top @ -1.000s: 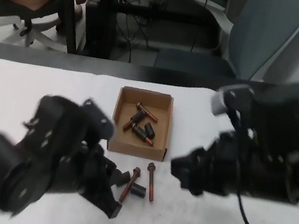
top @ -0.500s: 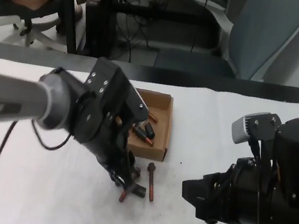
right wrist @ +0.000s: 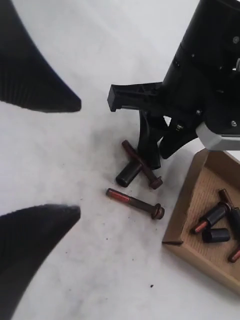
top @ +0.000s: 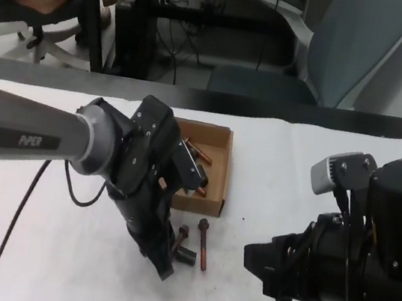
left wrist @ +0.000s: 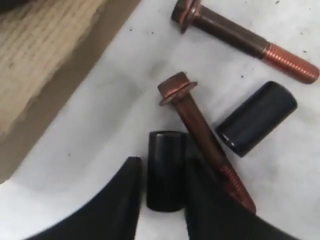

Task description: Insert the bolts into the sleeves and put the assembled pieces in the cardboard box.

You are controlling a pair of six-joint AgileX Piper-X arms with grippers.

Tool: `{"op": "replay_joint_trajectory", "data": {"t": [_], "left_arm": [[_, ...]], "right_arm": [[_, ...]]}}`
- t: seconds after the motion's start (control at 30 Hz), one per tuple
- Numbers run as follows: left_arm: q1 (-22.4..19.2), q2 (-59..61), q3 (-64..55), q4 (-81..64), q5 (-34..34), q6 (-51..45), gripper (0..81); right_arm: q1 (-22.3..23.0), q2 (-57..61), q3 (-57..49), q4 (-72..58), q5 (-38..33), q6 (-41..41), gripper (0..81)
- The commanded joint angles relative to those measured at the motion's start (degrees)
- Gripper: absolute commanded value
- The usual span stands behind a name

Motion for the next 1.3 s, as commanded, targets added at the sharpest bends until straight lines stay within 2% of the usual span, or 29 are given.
{"op": "replay_joint_trajectory", "data": {"t": [0.0,0.13,0.2,0.4,0.5,0.7,0.8,0.93,1.27], "left_arm": [[-0.28,2.58,0.15,-1.78,-1.42,0.76,17.5],[-0.44,2.67,0.15,-1.91,-1.28,0.76,12.7],[-0.44,2.56,0.15,-0.83,-2.0,-0.25,1.5],[-0.44,-2.52,0.82,4.23,-1.53,-7.27,1.8],[-0.44,-8.44,3.54,0.76,1.42,-10.09,1.8],[0.01,-24.85,13.87,-10.42,1.7,-19.28,1.8],[0.01,-32.64,19.62,-12.92,1.7,-21.81,1.8],[0.01,-41.71,26.23,-12.98,1.7,-24.65,1.8],[0.01,-56.51,35.62,-12.98,1.7,-29.32,1.8]], "right_arm": [[0.05,-0.61,0.5,-0.19,-0.62,-0.09,51.8],[0.05,-0.61,1.6,-0.19,-0.62,-0.09,51.8],[0.05,-0.48,1.86,-0.19,-0.62,-0.09,51.8],[0.05,4.73,1.23,-3.32,-0.62,-1.39,51.8],[0.05,9.91,-0.85,-3.45,-0.62,-1.39,51.8],[0.05,20.99,-7.78,-2.83,-1.08,-2.98,51.8],[0.05,25.57,-12.26,-2.83,-1.08,-5.28,48.0],[0.05,32.09,-17.56,-2.6,-1.08,-8.52,36.5],[-0.16,46.04,-30.48,4.17,4.21,-13.65,36.5]]}}
